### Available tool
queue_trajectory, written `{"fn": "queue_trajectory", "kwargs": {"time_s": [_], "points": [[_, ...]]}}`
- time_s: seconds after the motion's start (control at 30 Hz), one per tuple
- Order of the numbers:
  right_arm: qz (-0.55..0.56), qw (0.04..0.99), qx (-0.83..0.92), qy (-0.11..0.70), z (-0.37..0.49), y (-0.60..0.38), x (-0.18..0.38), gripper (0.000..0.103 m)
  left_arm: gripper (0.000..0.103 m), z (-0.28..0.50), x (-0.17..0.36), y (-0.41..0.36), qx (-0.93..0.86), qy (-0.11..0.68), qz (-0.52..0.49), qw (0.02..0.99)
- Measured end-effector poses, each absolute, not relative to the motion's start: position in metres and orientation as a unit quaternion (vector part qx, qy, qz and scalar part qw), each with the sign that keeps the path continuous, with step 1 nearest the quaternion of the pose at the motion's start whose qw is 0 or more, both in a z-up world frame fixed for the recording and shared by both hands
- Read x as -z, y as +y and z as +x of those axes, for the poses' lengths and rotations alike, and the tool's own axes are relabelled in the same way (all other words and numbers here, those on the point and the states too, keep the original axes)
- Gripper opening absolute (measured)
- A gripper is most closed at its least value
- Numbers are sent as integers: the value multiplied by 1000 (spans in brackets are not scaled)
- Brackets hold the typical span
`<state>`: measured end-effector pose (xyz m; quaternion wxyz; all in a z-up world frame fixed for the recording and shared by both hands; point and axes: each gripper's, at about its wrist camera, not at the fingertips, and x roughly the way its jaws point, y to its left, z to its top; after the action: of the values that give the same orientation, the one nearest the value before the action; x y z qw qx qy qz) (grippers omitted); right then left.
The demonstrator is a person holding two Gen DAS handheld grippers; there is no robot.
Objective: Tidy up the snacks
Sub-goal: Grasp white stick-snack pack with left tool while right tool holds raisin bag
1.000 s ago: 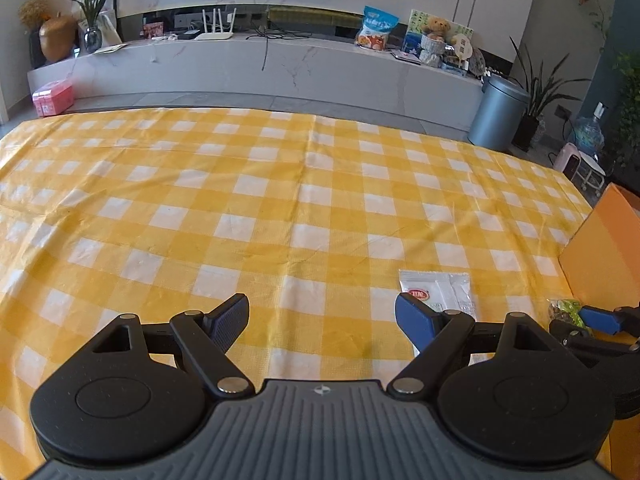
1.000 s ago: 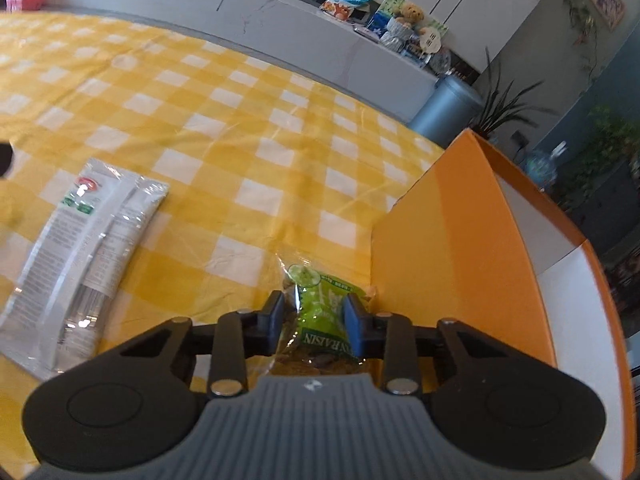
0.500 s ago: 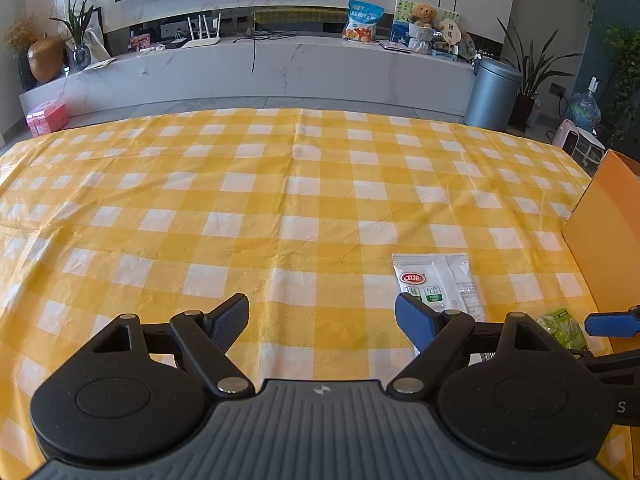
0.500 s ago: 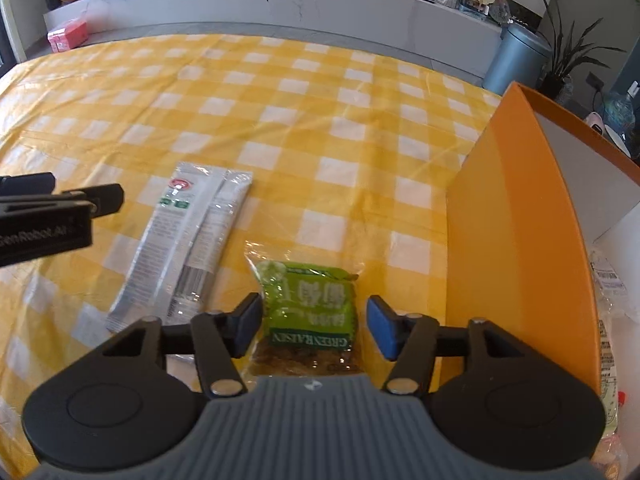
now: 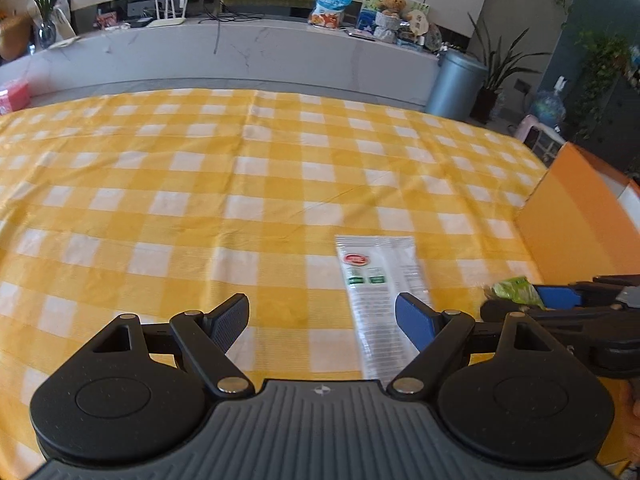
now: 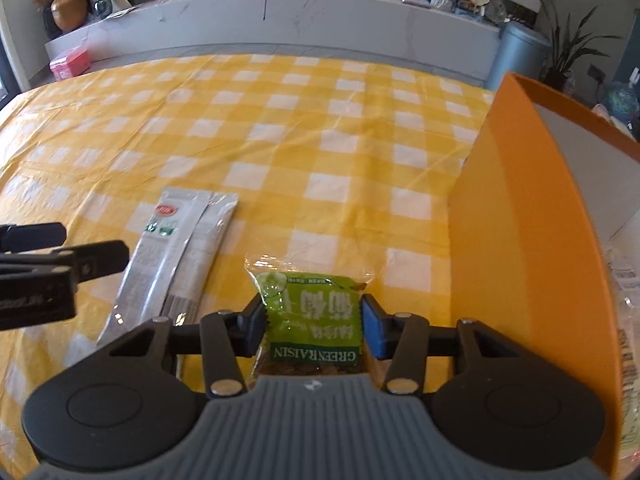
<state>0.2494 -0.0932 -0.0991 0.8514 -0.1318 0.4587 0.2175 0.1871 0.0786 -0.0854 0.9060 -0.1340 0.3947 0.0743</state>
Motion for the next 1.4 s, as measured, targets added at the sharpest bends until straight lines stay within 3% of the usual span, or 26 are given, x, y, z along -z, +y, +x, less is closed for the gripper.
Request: {"fn": "queue_trajectory", "kwargs": {"time_s": [0.27, 0.67, 0.73, 0.87, 1.4], "points": [[-93, 891, -213, 390, 248, -110, 55, 47, 99, 194, 90, 42, -33, 405, -73, 911], [-101, 892, -224, 380, 244, -105, 57, 48, 102, 203, 109, 15, -74, 418, -34, 905], [-91, 893, -225, 378, 245, -106, 54, 48, 98, 201, 108, 13, -76, 417, -35, 905], [-81, 896, -223, 375, 244, -110, 51, 48, 64, 195, 103, 6, -81, 410, -38, 908], [-58, 898, -221, 375, 243, -118, 41, 48, 60, 185, 100, 12, -91, 395, -72, 911]]}}
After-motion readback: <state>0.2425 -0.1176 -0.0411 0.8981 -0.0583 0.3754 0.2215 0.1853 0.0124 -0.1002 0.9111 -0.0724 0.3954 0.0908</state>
